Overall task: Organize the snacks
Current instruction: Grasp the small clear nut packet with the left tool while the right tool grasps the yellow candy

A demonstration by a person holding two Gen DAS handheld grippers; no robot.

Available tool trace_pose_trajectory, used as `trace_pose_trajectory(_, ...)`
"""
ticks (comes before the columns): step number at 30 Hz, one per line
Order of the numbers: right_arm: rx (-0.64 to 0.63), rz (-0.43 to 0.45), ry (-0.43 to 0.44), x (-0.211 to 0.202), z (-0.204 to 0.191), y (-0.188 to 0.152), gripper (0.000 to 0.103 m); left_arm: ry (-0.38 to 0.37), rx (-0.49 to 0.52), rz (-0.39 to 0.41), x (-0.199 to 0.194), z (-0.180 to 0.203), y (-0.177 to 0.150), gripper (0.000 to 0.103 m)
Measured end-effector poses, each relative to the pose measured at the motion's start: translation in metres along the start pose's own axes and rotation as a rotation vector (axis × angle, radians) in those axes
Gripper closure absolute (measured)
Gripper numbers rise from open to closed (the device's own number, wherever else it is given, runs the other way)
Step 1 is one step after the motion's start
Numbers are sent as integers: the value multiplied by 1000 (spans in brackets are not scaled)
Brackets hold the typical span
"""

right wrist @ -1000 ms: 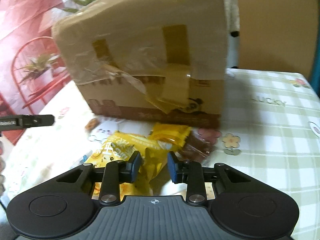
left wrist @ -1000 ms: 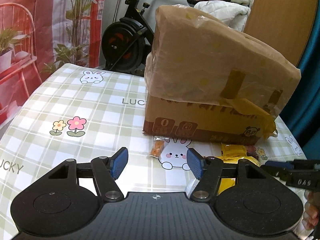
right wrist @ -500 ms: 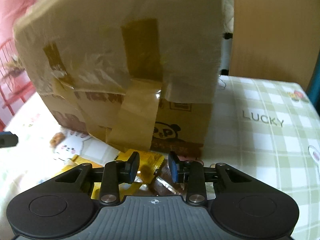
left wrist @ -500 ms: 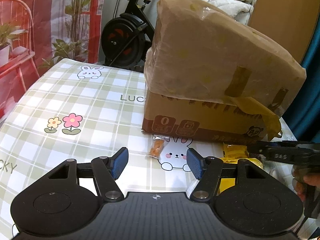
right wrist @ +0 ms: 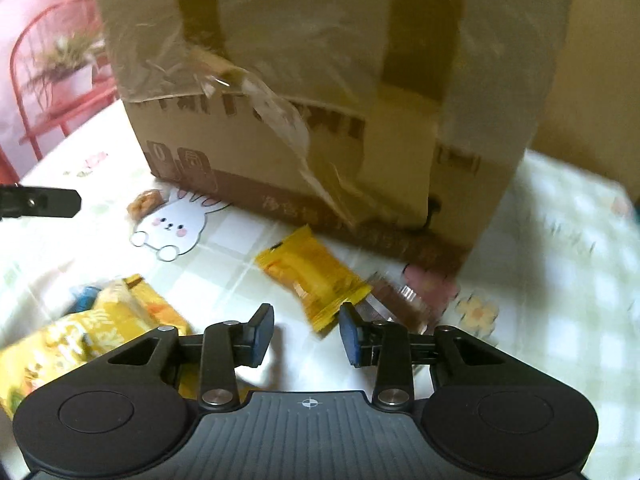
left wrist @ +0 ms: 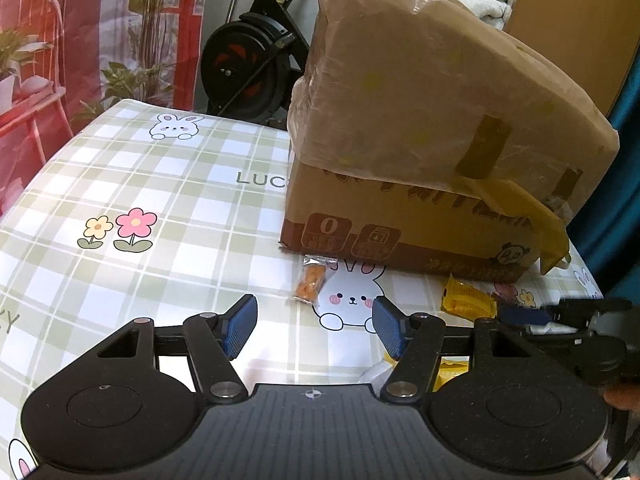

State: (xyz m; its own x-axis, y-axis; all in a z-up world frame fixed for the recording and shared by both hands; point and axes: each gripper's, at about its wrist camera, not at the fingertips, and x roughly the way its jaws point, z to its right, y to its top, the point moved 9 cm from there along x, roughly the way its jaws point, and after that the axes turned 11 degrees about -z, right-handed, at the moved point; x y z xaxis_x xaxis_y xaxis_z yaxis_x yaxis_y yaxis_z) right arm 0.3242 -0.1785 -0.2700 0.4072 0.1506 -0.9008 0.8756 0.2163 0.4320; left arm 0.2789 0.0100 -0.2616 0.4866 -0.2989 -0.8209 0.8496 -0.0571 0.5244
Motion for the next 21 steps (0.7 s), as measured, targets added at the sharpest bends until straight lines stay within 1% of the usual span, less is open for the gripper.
trace_pose_trajectory(2, -50, 19, -15, 0, -1, 6, 54, -3, -2, 2, 0, -1, 0, 38)
trace_pose_trajectory(3, -75, 31, -19, 0, -3, 9, 53, -5, -4, 1, 0, -1, 0, 38)
trace_pose_trajectory(6, -113, 33, -21, 9, -5, 15, 52, -10, -4, -9, 4, -2, -1, 44)
trace_pose_trajectory(8, -107, 27, 7, 15, -9, 19, 52, -12, 3, -16, 8, -2, -2, 45)
trace_pose_trajectory(9, -107, 16, 19, 19, -11, 19, 54, -12, 7, -20, 11, -3, -2, 45)
trace_pose_trajectory(10, -93, 21, -7, 20, -8, 19, 54, -11, 11, -26, 13, -3, -2, 45)
trace_pose_trajectory(11, -89, 18, -5, 21, -8, 18, 56, -13, 16, -33, 15, -3, -2, 45)
trace_pose_trajectory(14, -51, 24, 21, 18, -8, 13, 70, -20, 45, -49, 23, -2, -2, 45)
trace_pose_trajectory(15, -44, 25, 21, 15, -7, 10, 72, -20, 57, -53, 25, -1, -1, 45)
trace_pose_trajectory(20, 29, 40, 53, 8, -3, 0, 73, 0, 146, -56, 42, 7, 15, 46)
trace_pose_trajectory(21, 49, 48, 55, 5, 0, -2, 73, 8, 156, -60, 48, 8, 19, 49)
